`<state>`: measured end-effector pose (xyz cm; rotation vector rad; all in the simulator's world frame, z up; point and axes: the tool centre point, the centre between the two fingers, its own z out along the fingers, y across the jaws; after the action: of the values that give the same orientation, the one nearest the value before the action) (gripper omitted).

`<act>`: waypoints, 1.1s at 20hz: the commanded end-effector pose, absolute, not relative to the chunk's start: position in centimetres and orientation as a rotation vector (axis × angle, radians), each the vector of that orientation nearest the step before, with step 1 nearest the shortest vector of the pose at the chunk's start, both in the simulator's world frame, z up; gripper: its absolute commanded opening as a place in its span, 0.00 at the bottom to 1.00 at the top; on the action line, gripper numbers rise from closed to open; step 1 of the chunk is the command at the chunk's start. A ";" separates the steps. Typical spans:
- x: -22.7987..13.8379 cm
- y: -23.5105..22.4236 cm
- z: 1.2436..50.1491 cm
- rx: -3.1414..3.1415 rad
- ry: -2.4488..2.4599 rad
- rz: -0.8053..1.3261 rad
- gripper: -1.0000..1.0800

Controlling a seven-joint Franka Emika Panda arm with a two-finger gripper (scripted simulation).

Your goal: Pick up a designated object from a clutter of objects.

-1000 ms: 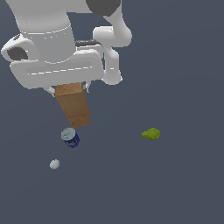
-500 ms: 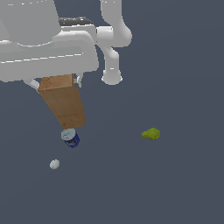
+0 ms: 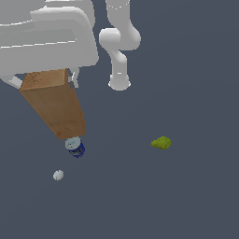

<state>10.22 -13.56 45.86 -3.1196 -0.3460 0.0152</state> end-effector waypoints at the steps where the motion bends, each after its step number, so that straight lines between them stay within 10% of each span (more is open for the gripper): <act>1: 10.7 -13.7 47.2 -3.123 -0.346 0.000 0.00; 22: 12.8 -14.2 50.0 -3.123 -0.346 0.000 0.00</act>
<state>12.85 -14.22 49.32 -3.1192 -0.3459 0.0158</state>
